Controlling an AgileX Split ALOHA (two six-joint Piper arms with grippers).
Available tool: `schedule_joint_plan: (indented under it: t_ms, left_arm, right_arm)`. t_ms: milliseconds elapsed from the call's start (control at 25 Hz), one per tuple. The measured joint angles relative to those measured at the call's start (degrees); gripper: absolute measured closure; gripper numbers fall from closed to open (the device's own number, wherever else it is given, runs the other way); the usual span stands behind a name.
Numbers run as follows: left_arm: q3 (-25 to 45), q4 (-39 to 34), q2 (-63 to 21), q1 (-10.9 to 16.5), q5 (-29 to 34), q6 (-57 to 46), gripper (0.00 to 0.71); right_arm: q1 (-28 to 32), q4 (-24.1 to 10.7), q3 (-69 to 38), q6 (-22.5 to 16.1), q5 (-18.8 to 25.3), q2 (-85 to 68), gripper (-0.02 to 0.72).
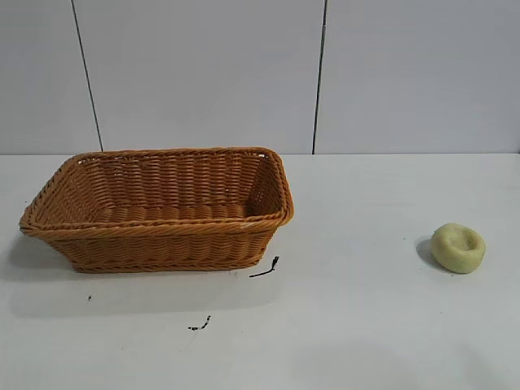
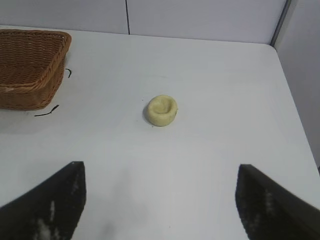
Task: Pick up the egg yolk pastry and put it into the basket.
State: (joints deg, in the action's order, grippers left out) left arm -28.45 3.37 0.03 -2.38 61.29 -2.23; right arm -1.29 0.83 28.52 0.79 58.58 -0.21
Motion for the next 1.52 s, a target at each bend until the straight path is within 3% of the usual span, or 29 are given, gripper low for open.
schedule_joint_plan:
  t_ms: [400,560,760,1120,1520]
  left_arm:
    - [0.00,0.00,0.00,0.00,0.00,0.00,0.015]
    - [0.00,0.00,0.00,0.00,0.00,0.00,0.015]
    - [0.00,0.00,0.00,0.00,0.00,0.00,0.015]
    - [0.00,0.00,0.00,0.00,0.00,0.00,0.015]
    - [0.00,0.00,0.00,0.00,0.00,0.00,0.015]
  right_arm:
    - [0.00,0.00,0.06,0.00,-0.16,0.00,0.134]
    - [0.00,0.00,2.07,-0.12,-0.63,4.65,0.073]
    - [0.00,0.00,6.28,-0.16,-1.47,22.40,0.021]
    - [0.00,0.00,19.46,-0.19,-3.19,61.31,0.017]
    - [0.00,0.00,40.07,-0.19,-5.57,93.78,0.017]
